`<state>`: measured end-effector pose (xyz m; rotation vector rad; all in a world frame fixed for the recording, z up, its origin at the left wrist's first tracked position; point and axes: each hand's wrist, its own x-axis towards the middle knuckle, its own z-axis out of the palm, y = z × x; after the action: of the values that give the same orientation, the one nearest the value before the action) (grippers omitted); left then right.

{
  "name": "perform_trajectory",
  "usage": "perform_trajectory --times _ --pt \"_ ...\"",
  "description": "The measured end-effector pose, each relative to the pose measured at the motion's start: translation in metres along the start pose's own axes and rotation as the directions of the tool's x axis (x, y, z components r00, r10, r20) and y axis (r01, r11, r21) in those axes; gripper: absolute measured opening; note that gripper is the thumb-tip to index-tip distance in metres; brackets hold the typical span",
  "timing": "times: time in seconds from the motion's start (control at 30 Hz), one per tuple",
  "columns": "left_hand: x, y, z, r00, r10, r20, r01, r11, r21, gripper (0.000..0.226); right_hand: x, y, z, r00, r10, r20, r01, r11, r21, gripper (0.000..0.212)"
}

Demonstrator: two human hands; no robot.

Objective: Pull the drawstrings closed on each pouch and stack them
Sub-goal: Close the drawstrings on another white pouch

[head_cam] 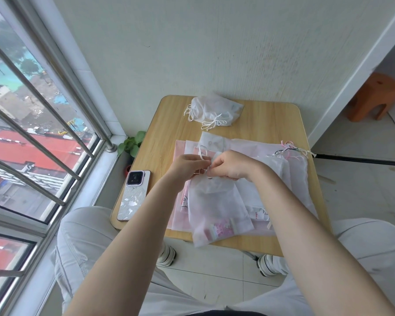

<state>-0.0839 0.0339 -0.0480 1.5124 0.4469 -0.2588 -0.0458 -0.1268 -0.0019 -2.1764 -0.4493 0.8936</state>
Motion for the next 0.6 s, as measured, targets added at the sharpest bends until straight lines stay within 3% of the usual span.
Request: perform_trajectory --times 0.33,0.4,0.6 --pt "-0.004 0.002 0.000 1.000 -0.009 0.019 0.008 1.000 0.024 0.033 0.000 0.000 -0.001 0.998 0.009 0.061 -0.008 0.999 -0.032 0.012" --pt "-0.005 0.003 0.000 1.000 0.000 0.024 -0.002 0.999 0.052 0.026 0.001 0.001 0.000 0.999 0.004 0.050 -0.003 1.000 -0.019 0.012" --pt "-0.008 0.005 0.000 0.992 0.125 -0.005 -0.121 0.969 0.215 0.019 0.017 0.014 0.003 0.956 0.035 -0.291 -0.002 0.994 0.113 0.021"
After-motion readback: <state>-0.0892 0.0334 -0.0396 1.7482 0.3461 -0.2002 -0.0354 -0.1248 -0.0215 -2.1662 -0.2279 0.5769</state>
